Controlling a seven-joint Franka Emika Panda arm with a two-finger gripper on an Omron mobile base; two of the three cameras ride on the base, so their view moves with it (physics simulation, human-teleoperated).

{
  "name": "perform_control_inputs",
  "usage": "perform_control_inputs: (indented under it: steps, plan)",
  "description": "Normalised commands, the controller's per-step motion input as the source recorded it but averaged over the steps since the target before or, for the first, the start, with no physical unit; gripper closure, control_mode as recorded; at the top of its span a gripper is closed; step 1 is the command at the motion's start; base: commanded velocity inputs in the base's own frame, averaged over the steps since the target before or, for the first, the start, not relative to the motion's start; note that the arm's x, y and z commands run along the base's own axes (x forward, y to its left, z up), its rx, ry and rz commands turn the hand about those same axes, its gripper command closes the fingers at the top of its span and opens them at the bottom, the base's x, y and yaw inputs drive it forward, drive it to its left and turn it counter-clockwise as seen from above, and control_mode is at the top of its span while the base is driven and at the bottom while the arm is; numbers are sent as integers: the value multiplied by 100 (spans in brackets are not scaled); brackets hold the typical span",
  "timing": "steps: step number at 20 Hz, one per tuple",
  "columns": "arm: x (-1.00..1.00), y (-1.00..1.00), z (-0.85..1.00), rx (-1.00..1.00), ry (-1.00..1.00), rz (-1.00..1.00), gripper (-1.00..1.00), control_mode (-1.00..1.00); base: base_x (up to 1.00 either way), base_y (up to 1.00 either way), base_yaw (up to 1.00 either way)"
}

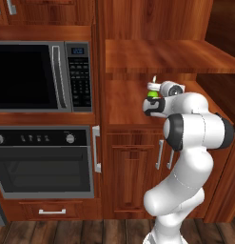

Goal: Move the cutting board and knife to the sink. Then move spray from the cabinet to the counter.

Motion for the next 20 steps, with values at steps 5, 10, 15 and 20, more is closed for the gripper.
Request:
perform_control_inputs:
  steps: [5,10,15,20]
  plan:
    - [0,-12,-2,0,0,0,-100,-100,0,0,0]
    - [0,-3,-9,0,0,0,-100,-100,0,0,0]
    - [0,-15,-19,0,0,0,-100,-100,0,0,0]
    - [3,-4,-10,0,0,0,-100,-100,0,0,0]
